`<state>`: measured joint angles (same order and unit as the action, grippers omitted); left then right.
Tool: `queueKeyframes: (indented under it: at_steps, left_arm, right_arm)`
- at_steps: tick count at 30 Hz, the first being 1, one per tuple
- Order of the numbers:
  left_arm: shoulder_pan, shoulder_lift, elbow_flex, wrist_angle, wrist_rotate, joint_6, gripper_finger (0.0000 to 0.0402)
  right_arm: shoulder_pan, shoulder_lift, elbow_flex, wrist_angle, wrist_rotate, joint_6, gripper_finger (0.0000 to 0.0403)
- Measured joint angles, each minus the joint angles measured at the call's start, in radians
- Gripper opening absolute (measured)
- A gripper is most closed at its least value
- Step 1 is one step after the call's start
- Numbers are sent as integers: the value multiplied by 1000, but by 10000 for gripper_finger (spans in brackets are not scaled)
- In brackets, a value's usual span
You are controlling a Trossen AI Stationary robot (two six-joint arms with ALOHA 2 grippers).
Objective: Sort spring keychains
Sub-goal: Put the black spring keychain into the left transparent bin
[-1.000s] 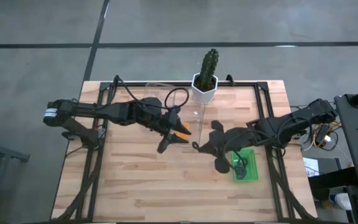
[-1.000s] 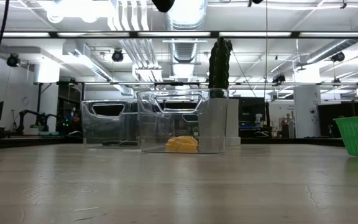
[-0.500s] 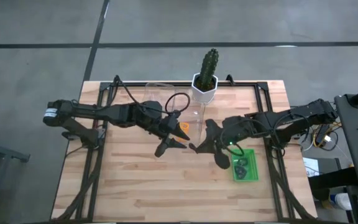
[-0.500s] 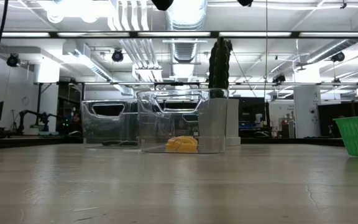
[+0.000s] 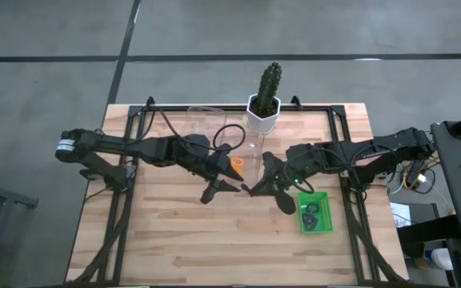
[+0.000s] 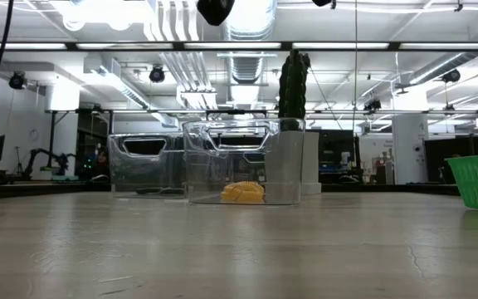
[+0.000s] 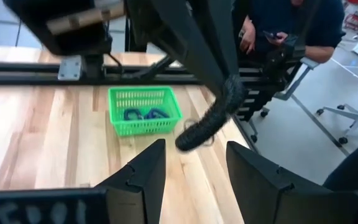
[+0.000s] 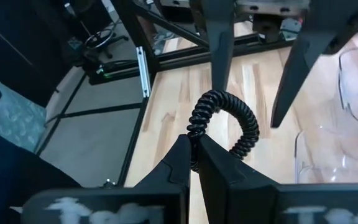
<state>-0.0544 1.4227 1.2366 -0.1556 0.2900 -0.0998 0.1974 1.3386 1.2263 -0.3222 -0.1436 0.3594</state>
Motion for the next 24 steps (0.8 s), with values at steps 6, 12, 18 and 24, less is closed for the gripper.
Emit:
queueKeyframes:
  at_steps: [6, 12, 18, 24]
  left_arm:
    - [0, 0, 0, 45, -2, 28, 161]
    - [0, 0, 0, 45, -1, 27, 161]
    - [0, 0, 0, 63, -1, 26, 161]
    - [0, 0, 1, 117, 0, 25, 161]
  right_arm:
    - [1, 2, 0, 0, -23, 34, 13]
    - [-5, 2, 0, 0, -23, 33, 13]
    - [-18, 2, 0, 24, -23, 32, 13]
    - [-23, 2, -2, 26, -23, 30, 13]
